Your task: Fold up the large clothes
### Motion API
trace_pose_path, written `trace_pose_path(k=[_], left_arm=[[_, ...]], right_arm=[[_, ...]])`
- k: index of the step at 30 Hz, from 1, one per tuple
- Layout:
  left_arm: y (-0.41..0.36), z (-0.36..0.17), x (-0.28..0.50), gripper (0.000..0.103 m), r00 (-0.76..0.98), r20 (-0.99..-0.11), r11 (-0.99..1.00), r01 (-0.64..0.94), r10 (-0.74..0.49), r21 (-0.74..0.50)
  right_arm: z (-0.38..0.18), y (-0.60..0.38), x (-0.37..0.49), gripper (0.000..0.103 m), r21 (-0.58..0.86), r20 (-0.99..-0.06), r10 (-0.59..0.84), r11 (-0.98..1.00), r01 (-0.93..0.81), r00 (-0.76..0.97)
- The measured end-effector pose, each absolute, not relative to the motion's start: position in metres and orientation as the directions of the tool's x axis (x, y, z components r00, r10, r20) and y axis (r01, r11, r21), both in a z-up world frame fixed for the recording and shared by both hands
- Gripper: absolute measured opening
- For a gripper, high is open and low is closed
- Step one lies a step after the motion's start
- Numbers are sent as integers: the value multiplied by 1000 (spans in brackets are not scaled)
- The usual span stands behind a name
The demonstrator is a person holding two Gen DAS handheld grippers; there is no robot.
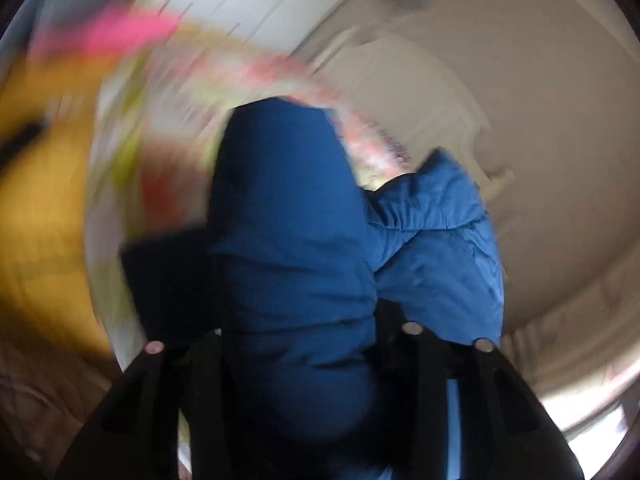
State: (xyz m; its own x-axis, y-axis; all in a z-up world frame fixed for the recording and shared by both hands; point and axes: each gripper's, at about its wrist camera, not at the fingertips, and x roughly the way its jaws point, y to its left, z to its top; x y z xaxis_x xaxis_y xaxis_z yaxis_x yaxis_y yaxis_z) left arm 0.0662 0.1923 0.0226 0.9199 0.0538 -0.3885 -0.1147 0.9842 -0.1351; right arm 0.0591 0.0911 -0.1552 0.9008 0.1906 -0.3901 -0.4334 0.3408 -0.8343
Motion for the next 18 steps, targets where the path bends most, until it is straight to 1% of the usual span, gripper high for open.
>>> trace_pose_path(k=[1,3,6,8,11,13,15,16,17,18], left_arm=[[191,23,68,93,917,-397,987,-89,29,-133],[176,22,78,94,905,-423,992,-6,-48,-123],[136,19,112,96,864,-475,986,135,-167,-101],[97,17,146,96,814,-531,969,238,-233,-61],[51,2,196,96,743,-629,955,297,-231,1],[33,-19,221,96,723,-671,954,288,-164,77],[31,-53,240,98,682,-722,961,262,-119,89],[35,-63,240,99,691,-712,964,257,-130,73],[41,-70,235,99,717,-682,968,246,-143,56],[46,-72,231,99,730,-670,972,231,-138,51]], right_arm=[[-158,94,57,42,-840,-385,179,339,-424,906],[-150,87,62,43,-808,-411,187,377,-452,892],[-154,86,58,45,-821,-391,183,373,-432,902],[-157,88,58,45,-840,-367,176,360,-407,913],[-162,91,51,45,-843,-352,185,363,-397,917],[-163,87,45,46,-846,-340,192,365,-388,921],[-165,81,38,49,-851,-349,206,339,-402,914],[-164,77,21,51,-843,-379,220,318,-434,899],[-159,70,16,52,-822,-423,246,300,-483,872],[-153,59,10,56,-790,-466,289,289,-540,836]])
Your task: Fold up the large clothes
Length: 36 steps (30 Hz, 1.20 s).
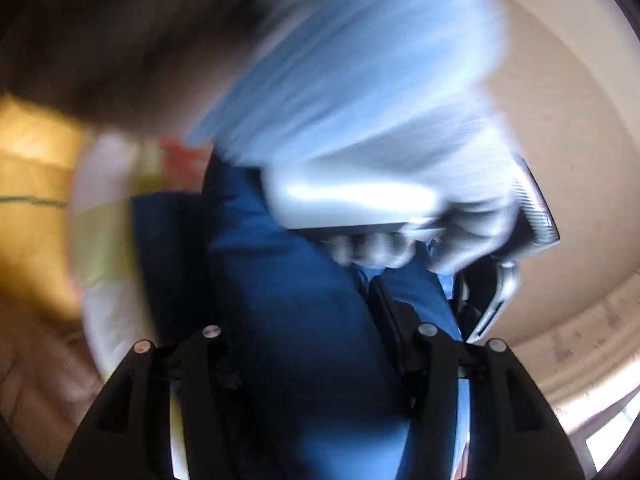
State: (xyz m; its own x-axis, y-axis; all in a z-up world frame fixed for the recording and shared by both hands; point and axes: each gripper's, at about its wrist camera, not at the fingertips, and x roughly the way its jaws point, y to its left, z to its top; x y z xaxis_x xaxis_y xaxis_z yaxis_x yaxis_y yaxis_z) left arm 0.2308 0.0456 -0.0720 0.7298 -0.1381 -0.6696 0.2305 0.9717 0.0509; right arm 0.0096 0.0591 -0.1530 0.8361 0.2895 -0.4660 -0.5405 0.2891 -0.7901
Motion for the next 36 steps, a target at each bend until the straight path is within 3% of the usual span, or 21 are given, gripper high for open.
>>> trace_pose_path(k=[3,6,11,15,19,21,22,27,30,32,34,36], left_arm=[[57,-73,218,99,766,-636,982,176,-93,69],[60,-73,217,99,774,-628,985,161,-83,68],[57,-72,217,99,776,-627,984,158,-73,82],[58,-74,219,99,773,-630,984,160,-75,78],[59,-75,220,99,771,-632,984,161,-80,71],[61,-76,221,99,770,-633,986,154,-77,68],[63,-77,222,99,775,-630,989,121,-44,80],[76,-85,229,99,750,-656,993,120,-81,15],[68,-75,213,99,785,-617,989,43,53,139],[60,-57,179,99,835,-524,965,-29,167,261],[69,-47,150,99,847,-510,972,-31,148,232],[81,-58,132,99,818,-562,979,-2,118,203]], right_arm=[[-114,6,2,68,-562,-584,486,336,-756,650],[-71,-48,29,68,-376,-554,585,458,-805,592],[-18,-116,129,68,-200,-474,528,715,-670,705],[-1,-126,228,58,-84,-529,452,815,-574,718],[-31,-84,306,55,-105,-640,390,809,-578,662],[-87,-56,348,57,-106,-791,308,782,-614,529],[-113,-49,355,62,-101,-804,301,781,-617,512],[-126,-44,356,63,-159,-801,248,789,-593,545],[-124,-44,349,63,-190,-785,236,788,-585,573],[-115,-42,349,63,-219,-784,215,782,-583,583],[-107,-38,347,63,-248,-789,185,776,-580,585],[-98,-31,344,63,-287,-795,140,770,-570,590]])
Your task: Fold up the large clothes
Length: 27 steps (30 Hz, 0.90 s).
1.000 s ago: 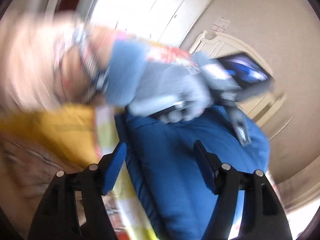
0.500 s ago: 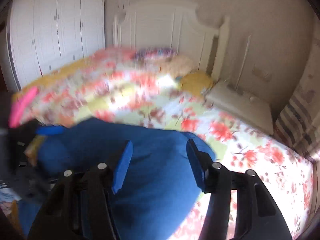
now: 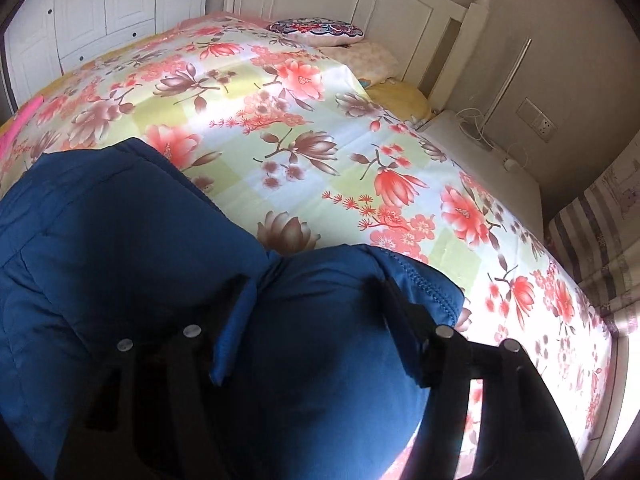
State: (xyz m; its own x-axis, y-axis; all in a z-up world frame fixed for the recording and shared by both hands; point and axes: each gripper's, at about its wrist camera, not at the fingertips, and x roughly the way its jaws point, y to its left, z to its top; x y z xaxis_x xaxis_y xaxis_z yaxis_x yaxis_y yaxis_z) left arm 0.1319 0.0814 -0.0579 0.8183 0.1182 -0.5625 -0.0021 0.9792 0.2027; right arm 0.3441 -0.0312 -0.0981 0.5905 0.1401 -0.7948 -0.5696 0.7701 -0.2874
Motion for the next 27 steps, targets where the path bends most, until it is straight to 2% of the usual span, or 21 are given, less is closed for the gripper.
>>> trace_pose_path(k=[2,6,9,11,12,15,20,24,27], left_arm=[[87,-81,124,99,790,-601,977,9,123,212],[115,-104,114,99,776,-630,999,-26,43,36],[114,-108,116,99,786,-617,999,-34,37,17],[113,-109,114,99,793,-607,999,-38,44,23],[113,-110,113,99,795,-604,999,-43,46,19],[121,-115,115,99,789,-613,998,-57,33,-20],[118,-116,112,99,793,-609,999,-42,23,-18],[120,-119,112,99,796,-605,998,-43,12,-37],[120,-120,110,99,801,-598,998,-43,6,-49]], right_arm=[[-79,-24,334,63,-297,-765,160,771,-563,623],[-39,0,298,63,-217,-704,343,730,-649,621],[-41,39,274,63,-248,-727,387,622,-743,567],[-79,73,273,63,-284,-818,294,542,-791,495],[-97,83,275,63,-332,-835,226,520,-787,502],[-107,95,287,65,-324,-857,179,542,-776,483],[-83,78,264,67,-352,-807,222,561,-749,547],[-43,25,219,72,-364,-709,292,627,-689,641],[-45,-8,181,74,-397,-681,284,632,-666,675]])
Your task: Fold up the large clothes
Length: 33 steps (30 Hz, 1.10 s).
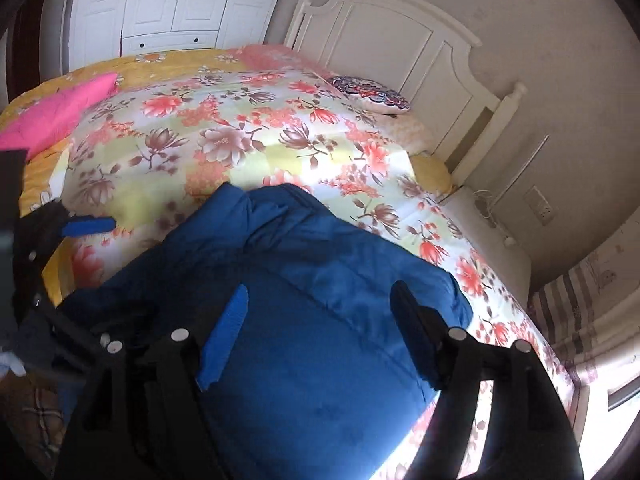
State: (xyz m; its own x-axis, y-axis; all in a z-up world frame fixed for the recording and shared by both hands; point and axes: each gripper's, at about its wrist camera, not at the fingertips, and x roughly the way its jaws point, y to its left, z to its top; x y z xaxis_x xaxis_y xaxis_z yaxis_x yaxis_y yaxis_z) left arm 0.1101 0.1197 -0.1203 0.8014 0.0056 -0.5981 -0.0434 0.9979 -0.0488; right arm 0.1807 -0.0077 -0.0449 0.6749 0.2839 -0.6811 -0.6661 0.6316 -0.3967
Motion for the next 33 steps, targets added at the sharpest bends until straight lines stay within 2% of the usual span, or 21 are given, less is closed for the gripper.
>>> trace_pose_path(k=[3,6,11,15,19,24,27,30,33], left_arm=[[121,-121,109,99,799,-601,997,-42,-5,-64],[121,-122,110,99,791,-611,997,-49,2,-59],[121,-123,111,99,789,-614,997,-49,1,-61],[120,-124,113,99,786,-618,997,-51,5,-57],[114,-121,111,99,783,-620,997,-73,51,-9],[114,-121,111,99,774,-631,997,-76,54,-7],[112,-118,109,99,773,-631,996,-86,72,8],[114,-119,108,99,775,-629,996,-85,58,-12],[116,-121,108,99,778,-627,996,-83,43,-35]], right_arm=[[-77,-19,167,77,-407,-708,247,623,-668,661],[-84,-31,173,77,-311,-708,297,684,-660,641],[-88,-24,157,77,-394,-661,239,696,-600,712],[-92,-25,153,77,-405,-643,223,713,-572,733],[-95,-27,153,76,-407,-643,215,716,-566,735],[-95,-14,149,76,-485,-656,122,688,-540,745],[-75,-23,124,66,-426,-682,213,662,-617,699],[-66,-47,87,75,-404,-650,284,655,-638,705],[-87,-64,70,77,-335,-679,318,668,-665,661]])
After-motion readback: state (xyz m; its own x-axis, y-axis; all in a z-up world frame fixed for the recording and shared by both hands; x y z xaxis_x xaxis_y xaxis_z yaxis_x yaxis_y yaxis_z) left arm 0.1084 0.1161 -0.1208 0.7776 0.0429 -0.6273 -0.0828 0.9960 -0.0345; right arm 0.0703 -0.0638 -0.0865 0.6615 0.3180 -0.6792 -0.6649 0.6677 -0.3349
